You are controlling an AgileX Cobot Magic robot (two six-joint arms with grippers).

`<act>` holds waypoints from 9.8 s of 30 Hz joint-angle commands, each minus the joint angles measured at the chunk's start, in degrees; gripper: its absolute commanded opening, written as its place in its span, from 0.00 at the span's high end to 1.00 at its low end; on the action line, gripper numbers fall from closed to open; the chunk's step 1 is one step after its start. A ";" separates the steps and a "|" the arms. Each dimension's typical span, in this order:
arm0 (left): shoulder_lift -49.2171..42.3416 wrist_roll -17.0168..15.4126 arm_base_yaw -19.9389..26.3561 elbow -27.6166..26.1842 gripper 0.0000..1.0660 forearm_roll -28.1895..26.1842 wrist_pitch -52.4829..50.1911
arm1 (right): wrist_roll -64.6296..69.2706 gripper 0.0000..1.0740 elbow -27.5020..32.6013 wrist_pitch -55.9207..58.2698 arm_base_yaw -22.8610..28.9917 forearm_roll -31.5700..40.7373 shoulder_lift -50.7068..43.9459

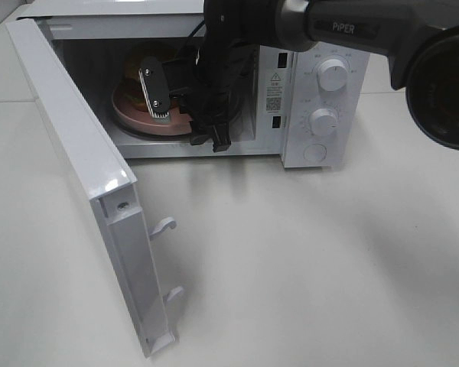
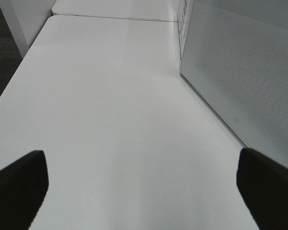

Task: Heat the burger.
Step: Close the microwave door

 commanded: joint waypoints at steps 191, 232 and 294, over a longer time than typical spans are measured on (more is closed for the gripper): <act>-0.23 0.29 -0.06 -0.11 0.06 0.11 0.11 | 77.75 0.29 91.21 12.03 -35.35 -0.74 -136.02; -0.17 0.00 -0.06 -0.11 0.06 0.17 0.11 | 78.09 0.29 91.21 12.03 -29.62 -1.03 -140.43; 37.76 0.69 -0.06 14.73 1.00 2.41 -77.64 | 78.09 0.30 91.21 12.03 -29.62 -0.97 -140.37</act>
